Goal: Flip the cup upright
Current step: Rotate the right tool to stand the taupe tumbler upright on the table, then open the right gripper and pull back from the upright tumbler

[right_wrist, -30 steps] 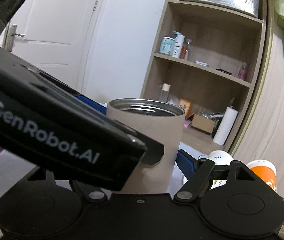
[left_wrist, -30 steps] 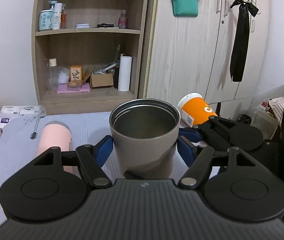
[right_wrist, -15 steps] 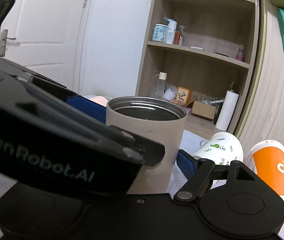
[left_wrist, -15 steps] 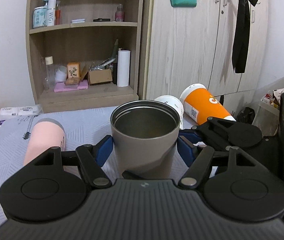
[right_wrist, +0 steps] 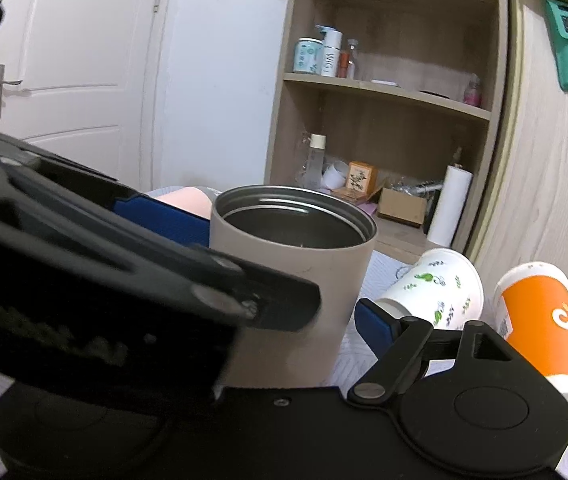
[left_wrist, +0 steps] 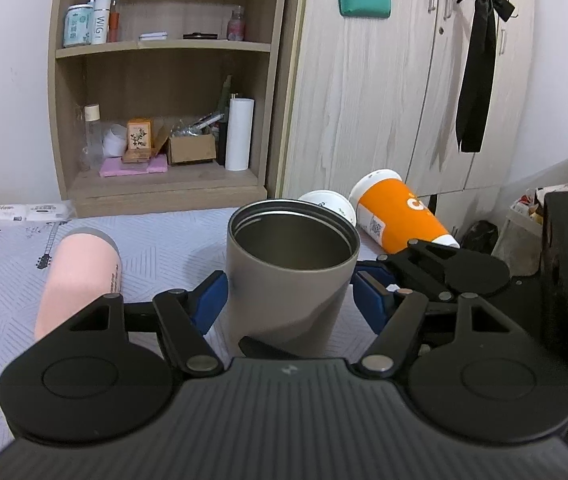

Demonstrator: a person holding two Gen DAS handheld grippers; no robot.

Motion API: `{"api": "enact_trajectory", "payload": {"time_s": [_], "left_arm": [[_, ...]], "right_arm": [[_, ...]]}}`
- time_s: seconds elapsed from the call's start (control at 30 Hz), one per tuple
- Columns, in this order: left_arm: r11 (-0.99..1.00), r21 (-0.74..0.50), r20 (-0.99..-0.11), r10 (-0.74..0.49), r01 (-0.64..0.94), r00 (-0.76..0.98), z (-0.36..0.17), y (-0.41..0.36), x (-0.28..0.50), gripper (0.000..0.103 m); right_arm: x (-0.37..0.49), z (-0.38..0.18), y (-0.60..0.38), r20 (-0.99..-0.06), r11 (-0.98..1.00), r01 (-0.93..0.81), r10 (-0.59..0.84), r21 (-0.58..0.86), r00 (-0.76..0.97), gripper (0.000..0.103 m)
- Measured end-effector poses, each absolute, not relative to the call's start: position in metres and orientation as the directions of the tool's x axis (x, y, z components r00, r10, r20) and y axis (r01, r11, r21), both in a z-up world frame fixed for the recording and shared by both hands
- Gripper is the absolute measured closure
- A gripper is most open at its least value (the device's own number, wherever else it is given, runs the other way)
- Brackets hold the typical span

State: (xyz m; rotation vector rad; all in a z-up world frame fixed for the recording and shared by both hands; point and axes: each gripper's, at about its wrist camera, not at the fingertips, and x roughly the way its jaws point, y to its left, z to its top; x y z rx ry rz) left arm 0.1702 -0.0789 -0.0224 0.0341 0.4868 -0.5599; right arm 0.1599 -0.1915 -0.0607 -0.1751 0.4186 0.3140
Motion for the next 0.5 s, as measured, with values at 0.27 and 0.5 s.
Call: {"api": "enact_trajectory", "payload": {"time_s": [0.27, 0.5], "left_arm": [[0.852, -0.130, -0.438, -0.508, 0.507, 0.742, -0.019, -0.067, 0.161, 0.035], [0.854, -0.160, -0.402, -0.515, 0.495, 0.757, -0.008, -0.050, 0.138, 0.035]], "right_arm": [[0.148, -0.053, -0.192, -0.421, 0.944, -0.317, 0.251, -0.095, 0.872, 0.018], [0.127, -0.042, -0.199, -0.420, 0.953, -0.294, 0.239, -0.070, 0.875, 0.018]]}}
